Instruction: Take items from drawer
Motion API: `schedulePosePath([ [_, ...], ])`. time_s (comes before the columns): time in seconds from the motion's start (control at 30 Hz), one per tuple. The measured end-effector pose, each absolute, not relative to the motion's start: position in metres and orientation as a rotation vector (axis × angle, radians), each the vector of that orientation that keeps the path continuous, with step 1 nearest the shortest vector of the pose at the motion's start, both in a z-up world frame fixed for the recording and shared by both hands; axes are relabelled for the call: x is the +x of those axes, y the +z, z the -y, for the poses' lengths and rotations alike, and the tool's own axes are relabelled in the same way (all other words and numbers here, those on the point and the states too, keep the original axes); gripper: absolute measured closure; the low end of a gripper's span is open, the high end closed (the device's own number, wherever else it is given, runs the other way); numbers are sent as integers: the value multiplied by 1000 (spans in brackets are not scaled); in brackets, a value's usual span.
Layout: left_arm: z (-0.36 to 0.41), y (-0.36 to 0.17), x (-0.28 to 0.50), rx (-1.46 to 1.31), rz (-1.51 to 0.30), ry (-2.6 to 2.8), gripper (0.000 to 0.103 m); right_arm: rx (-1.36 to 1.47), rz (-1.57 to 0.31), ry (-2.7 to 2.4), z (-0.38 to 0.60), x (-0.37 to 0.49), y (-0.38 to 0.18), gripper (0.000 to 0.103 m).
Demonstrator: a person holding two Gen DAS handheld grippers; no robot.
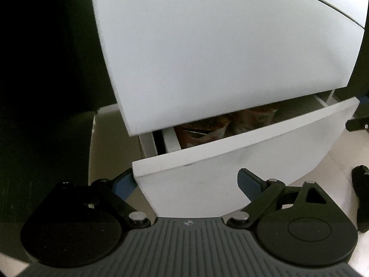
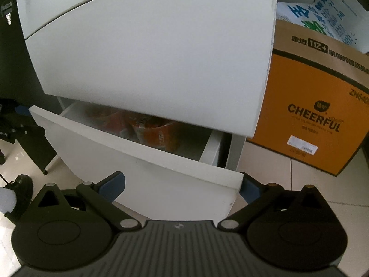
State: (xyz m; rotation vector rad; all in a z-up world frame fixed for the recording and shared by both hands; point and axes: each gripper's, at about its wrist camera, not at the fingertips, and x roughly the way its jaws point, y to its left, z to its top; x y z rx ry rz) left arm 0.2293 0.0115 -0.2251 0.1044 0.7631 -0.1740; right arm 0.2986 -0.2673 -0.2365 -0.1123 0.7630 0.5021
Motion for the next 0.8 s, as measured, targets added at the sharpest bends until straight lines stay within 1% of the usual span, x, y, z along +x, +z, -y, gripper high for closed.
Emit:
schedulePosePath([
  [0.1,-2,-226,211,85,-777,-163,10,-106,-776,495,278,291,-228,0],
  [0.2,7,-226,196,79,-790,-155,10,-99,-786,482,275,258,-228,0],
  [0.27,-15,-238,161,71,-797,-150,10,-92,-794,472,278,248,-232,0],
  [0.33,-16,-253,141,61,-805,-142,10,-99,-801,469,273,239,-233,0],
  [0.47,-18,-262,105,55,-822,-130,10,-126,-816,478,255,222,-237,0],
  [0.53,-27,-254,113,59,-827,-125,10,-128,-824,473,253,216,-237,0],
  [0.7,-73,-223,171,29,-851,-95,9,-86,-846,467,257,209,-235,1],
  [0.77,-77,-247,169,29,-852,-89,9,-52,-848,457,259,209,-230,1],
  [0.8,-76,-247,167,30,-849,-88,9,-43,-844,454,260,208,-227,1],
])
